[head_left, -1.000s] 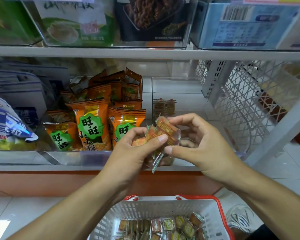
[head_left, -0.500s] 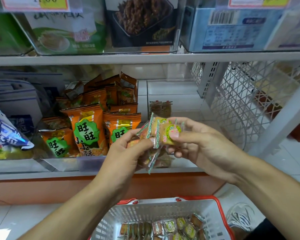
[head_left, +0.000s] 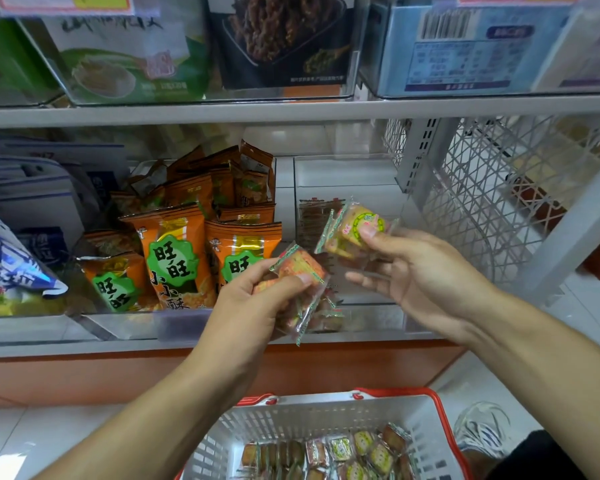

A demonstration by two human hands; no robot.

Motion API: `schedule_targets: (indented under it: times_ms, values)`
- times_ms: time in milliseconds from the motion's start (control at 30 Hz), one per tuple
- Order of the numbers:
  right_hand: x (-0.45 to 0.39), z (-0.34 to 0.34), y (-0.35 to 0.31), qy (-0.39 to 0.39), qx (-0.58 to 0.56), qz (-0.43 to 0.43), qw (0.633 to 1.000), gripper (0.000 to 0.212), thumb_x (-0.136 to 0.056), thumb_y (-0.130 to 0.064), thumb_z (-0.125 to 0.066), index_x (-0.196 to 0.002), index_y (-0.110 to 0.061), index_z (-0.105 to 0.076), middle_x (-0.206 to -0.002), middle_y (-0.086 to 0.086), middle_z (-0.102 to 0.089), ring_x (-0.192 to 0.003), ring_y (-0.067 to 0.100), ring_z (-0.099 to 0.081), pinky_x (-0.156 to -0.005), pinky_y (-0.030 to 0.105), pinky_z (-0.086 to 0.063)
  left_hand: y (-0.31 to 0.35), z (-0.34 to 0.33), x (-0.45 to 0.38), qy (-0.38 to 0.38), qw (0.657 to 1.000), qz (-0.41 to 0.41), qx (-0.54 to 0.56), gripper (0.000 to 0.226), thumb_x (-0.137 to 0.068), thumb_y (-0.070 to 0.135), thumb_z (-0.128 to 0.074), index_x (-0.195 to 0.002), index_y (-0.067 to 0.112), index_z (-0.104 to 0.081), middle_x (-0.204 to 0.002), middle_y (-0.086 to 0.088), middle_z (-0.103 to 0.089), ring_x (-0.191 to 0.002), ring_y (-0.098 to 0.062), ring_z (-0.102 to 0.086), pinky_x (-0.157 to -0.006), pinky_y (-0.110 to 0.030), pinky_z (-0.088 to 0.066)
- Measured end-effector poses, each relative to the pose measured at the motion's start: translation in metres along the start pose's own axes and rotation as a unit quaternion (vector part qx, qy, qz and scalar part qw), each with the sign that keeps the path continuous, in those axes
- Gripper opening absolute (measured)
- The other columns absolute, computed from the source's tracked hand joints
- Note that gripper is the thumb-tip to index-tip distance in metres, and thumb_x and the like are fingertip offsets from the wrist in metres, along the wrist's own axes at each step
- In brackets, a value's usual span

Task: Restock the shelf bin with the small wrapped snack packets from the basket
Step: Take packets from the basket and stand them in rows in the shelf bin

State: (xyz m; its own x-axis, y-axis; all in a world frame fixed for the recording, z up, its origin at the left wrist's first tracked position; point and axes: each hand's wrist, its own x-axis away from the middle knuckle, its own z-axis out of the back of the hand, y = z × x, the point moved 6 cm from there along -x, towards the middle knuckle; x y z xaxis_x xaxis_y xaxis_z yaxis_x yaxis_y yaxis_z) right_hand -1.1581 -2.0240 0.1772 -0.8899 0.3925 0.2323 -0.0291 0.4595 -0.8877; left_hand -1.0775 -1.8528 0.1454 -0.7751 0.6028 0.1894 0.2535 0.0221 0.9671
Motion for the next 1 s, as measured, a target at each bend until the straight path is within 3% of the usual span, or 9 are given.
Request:
schedule_targets:
  times_ms: [67, 133, 367, 500, 667, 767, 833, 933, 1000]
  values:
    - [-0.016, 0.012, -0.005, 0.042, 0.003, 0.006, 0.999, 0.036, -0.085, 0.001, -0.066, -0.12, 0.002, -0.058, -0.113, 0.021, -0.072, -0.098, 0.03, -0.073, -0.084, 0.038, -0.061, -0.001, 0.0, -0.001, 0.005, 1.0, 0.002, -0.008, 0.031, -0.077, 0.025, -0.083, -0.107, 0.024, -0.076, -0.102, -0.019, -0.076, -0.087, -0.044, -0.07, -0.076, -0.043, -0.061]
    - [-0.034, 0.019, -0.004, 0.066, 0.015, -0.004, 0.998, 0.034, -0.089, 0.011, -0.06, -0.122, 0.0, -0.057, -0.114, 0.023, -0.07, -0.099, 0.031, -0.072, -0.085, 0.037, -0.061, 0.002, -0.003, -0.001, -0.003, 1.0, -0.003, -0.013, 0.024, -0.082, 0.021, -0.08, -0.106, 0.023, -0.076, -0.088, -0.011, -0.076, -0.065, -0.021, -0.069, -0.055, -0.025, -0.053]
    - [-0.1, 0.054, 0.008, 0.151, 0.056, -0.06, 0.985, 0.024, -0.081, 0.007, -0.065, -0.101, -0.004, -0.07, -0.091, 0.013, -0.067, -0.079, 0.022, -0.065, -0.079, 0.039, -0.057, 0.011, -0.012, -0.005, 0.008, 0.998, -0.054, -0.042, 0.023, -0.079, 0.029, -0.082, -0.1, 0.035, -0.076, -0.097, 0.001, -0.078, -0.082, -0.015, -0.076, -0.058, -0.021, -0.055]
    - [-0.133, 0.075, 0.013, 0.203, 0.184, -0.043, 0.961, 0.037, -0.074, -0.012, -0.08, -0.111, -0.007, -0.073, -0.112, 0.011, -0.073, -0.098, 0.021, -0.066, -0.075, 0.027, -0.047, 0.021, -0.016, -0.014, 0.018, 0.99, -0.101, -0.099, 0.031, -0.071, 0.042, -0.082, -0.101, 0.039, -0.074, -0.1, 0.007, -0.076, -0.094, -0.017, -0.073, -0.074, -0.034, -0.059]
    - [-0.163, 0.072, 0.023, 0.157, 0.272, -0.007, 0.949, 0.026, -0.083, 0.011, -0.064, -0.106, 0.004, -0.074, -0.112, 0.023, -0.072, -0.094, 0.025, -0.064, -0.082, 0.033, -0.051, 0.023, -0.016, -0.026, 0.002, 0.995, -0.078, -0.06, 0.04, -0.065, 0.042, -0.082, -0.103, 0.034, -0.076, -0.098, 0.005, -0.078, -0.089, -0.017, -0.076, -0.064, -0.023, -0.056]
    - [-0.176, 0.066, 0.03, 0.125, 0.288, -0.019, 0.949, 0.018, -0.086, 0.008, -0.067, -0.104, 0.008, -0.071, -0.114, 0.027, -0.069, -0.094, 0.026, -0.063, -0.093, 0.04, -0.054, 0.019, -0.015, -0.027, -0.006, 0.997, -0.06, -0.046, 0.047, -0.058, 0.047, -0.083, -0.103, 0.036, -0.076, -0.099, 0.002, -0.079, -0.087, -0.02, -0.077, -0.065, -0.029, -0.058]
    - [-0.182, 0.065, 0.03, 0.123, 0.36, -0.013, 0.925, 0.009, -0.086, -0.004, -0.074, -0.095, -0.002, -0.072, -0.108, 0.02, -0.071, -0.089, 0.023, -0.062, -0.081, 0.035, -0.054, 0.018, -0.014, -0.028, -0.006, 0.999, -0.045, -0.029, 0.045, -0.06, 0.044, -0.085, -0.102, 0.032, -0.077, -0.099, -0.002, -0.079, -0.086, -0.023, -0.078, -0.064, -0.033, -0.06]
    - [-0.189, 0.069, 0.024, 0.147, 0.558, 0.0, 0.817, 0.028, -0.089, -0.013, -0.071, -0.116, -0.006, -0.072, -0.117, 0.018, -0.069, -0.104, 0.032, -0.065, -0.088, 0.039, -0.052, 0.015, -0.013, -0.03, -0.017, 1.0, -0.014, 0.006, 0.039, -0.068, 0.035, -0.083, -0.105, 0.026, -0.077, -0.101, -0.006, -0.079, -0.087, -0.027, -0.078, -0.066, -0.039, -0.062]
    - [-0.192, 0.072, 0.024, 0.156, 0.574, -0.002, 0.804, 0.03, -0.089, -0.006, -0.068, -0.119, -0.001, -0.071, -0.116, 0.022, -0.07, -0.107, 0.037, -0.066, -0.087, 0.039, -0.053, 0.014, -0.011, -0.031, -0.02, 1.0, -0.003, 0.007, 0.039, -0.068, 0.035, -0.083, -0.106, 0.025, -0.077, -0.102, -0.006, -0.079, -0.089, -0.026, -0.078, -0.068, -0.04, -0.062]
